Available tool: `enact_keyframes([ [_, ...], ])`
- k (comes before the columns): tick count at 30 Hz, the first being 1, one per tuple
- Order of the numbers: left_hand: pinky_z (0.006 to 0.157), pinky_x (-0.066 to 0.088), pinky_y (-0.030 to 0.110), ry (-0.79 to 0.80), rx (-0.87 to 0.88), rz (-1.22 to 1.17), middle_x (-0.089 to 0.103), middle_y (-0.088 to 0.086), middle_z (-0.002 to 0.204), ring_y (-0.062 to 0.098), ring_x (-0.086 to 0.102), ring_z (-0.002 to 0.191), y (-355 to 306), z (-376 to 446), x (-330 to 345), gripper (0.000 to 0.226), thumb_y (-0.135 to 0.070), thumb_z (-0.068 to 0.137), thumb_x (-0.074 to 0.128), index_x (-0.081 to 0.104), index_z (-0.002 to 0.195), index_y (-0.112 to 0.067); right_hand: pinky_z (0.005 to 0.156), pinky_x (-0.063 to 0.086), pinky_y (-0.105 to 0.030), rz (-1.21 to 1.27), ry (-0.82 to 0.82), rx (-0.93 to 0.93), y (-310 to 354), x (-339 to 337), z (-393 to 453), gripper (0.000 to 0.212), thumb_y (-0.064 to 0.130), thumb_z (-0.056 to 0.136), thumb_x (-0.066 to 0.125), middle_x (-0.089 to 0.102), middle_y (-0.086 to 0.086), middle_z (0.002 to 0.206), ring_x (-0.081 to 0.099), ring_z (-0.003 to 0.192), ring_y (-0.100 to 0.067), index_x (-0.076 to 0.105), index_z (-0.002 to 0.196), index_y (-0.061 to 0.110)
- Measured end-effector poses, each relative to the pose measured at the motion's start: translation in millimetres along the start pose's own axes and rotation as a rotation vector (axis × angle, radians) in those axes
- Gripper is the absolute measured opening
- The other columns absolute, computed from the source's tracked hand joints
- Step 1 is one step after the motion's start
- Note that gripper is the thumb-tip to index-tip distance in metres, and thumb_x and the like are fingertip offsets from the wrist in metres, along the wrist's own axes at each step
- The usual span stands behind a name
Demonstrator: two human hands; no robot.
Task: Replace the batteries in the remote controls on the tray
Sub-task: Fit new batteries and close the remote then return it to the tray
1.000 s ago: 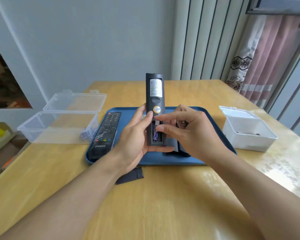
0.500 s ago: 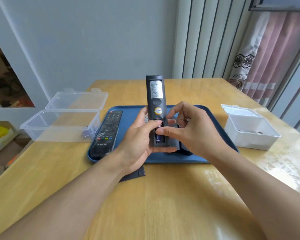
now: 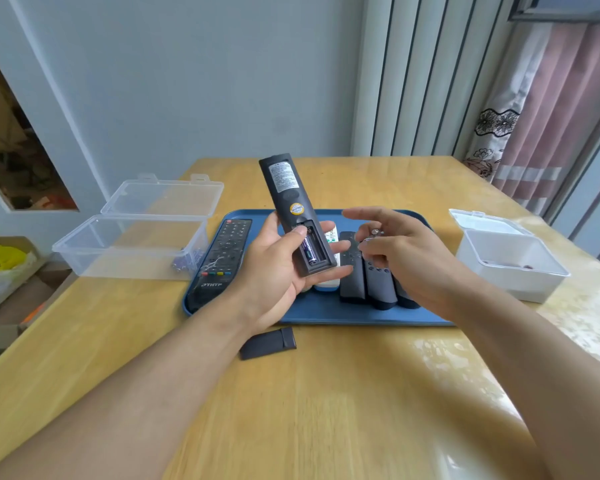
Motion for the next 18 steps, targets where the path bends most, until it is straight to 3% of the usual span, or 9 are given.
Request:
enact_keyframes([
  [2,0.085,0.061,0.046,-0.025,0.042,-0.002,0.066,0.024,0.129,0.037,0.072,0.107,-1.3,2.7,-1.1,0.034,-0.004,0.109,0.035,0.041,0.142,-0.009,0.072,0.041,-0.031,-0.043,0.003,-0.086,0.8,0.5,-0.6,0.043,-0.003,0.1,0.047,0.06,0.001,0.085,0.054,0.072,-0.012,0.061,0.132,0.022],
  [5,0.08,0.062,0.035,-0.061,0.078,-0.015,0.07,0.018,0.126,0.03,0.073,0.108,-4.6,5.0,-3.0,0.034,-0.004,0.108,0.038,0.042,0.142,-0.006,0.072,0.05,-0.027,-0.029,0.019,-0.199,2.8,2.9,-1.4,0.045,0.001,0.102,0.048,0.072,-0.001,0.089,0.064,0.077,-0.02,0.044,0.143,0.019],
  [8,0.078,0.059,0.031,-0.091,0.081,0.052,0.073,0.01,0.123,0.026,0.073,0.108,-6.2,6.4,-6.6,0.033,-0.009,0.108,0.041,0.045,0.14,-0.006,0.068,0.053,-0.027,0.036,0.026,-0.257,7.1,5.5,-3.7,0.024,0.001,0.1,0.052,0.077,-0.003,0.103,0.07,0.082,-0.03,0.042,0.117,0.015],
  [10,0.077,0.059,0.032,-0.122,0.074,0.092,0.074,0.007,0.122,0.026,0.073,0.108,-5.2,7.3,-8.6,0.032,-0.01,0.107,0.044,0.046,0.139,-0.006,0.071,0.055,-0.03,0.074,0.004,-0.275,7.3,6.3,-4.0,0.022,-0.001,0.098,0.055,0.076,-0.002,0.109,0.072,0.085,-0.03,0.039,0.099,0.014],
  [14,0.075,0.062,0.04,-0.19,0.065,0.087,0.073,0.014,0.118,0.025,0.074,0.094,-1.9,8.8,-10.7,0.035,-0.007,0.103,0.053,0.046,0.137,-0.002,0.085,0.057,-0.037,0.101,-0.048,-0.302,7.5,7.9,-4.8,0.021,0.0,0.094,0.063,0.075,-0.006,0.111,0.071,0.105,-0.014,0.049,0.09,0.014],
  [15,0.076,0.062,0.04,-0.201,0.062,0.085,0.073,0.016,0.116,0.024,0.074,0.091,-1.3,9.0,-11.0,0.036,-0.007,0.102,0.056,0.046,0.137,-0.002,0.085,0.057,-0.036,0.08,-0.054,-0.305,7.2,7.6,-4.9,0.018,0.003,0.091,0.068,0.074,-0.005,0.112,0.07,0.103,-0.006,0.055,0.088,0.015],
  [18,0.079,0.062,0.041,-0.207,0.053,0.083,0.073,0.021,0.115,0.026,0.075,0.091,-0.4,9.7,-11.8,0.04,-0.003,0.1,0.058,0.045,0.137,-0.002,0.066,0.043,-0.015,-0.13,-0.152,-0.329,8.1,5.3,-6.4,0.019,0.019,0.077,0.084,0.068,0.016,0.097,0.052,0.063,0.003,0.069,0.077,0.031],
])
Point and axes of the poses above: each hand's wrist, its own z-axis towards the middle knuckle, its own x-axis out of the palm, y = z × x, the point moved 1 cm from there along z, towards the middle knuckle
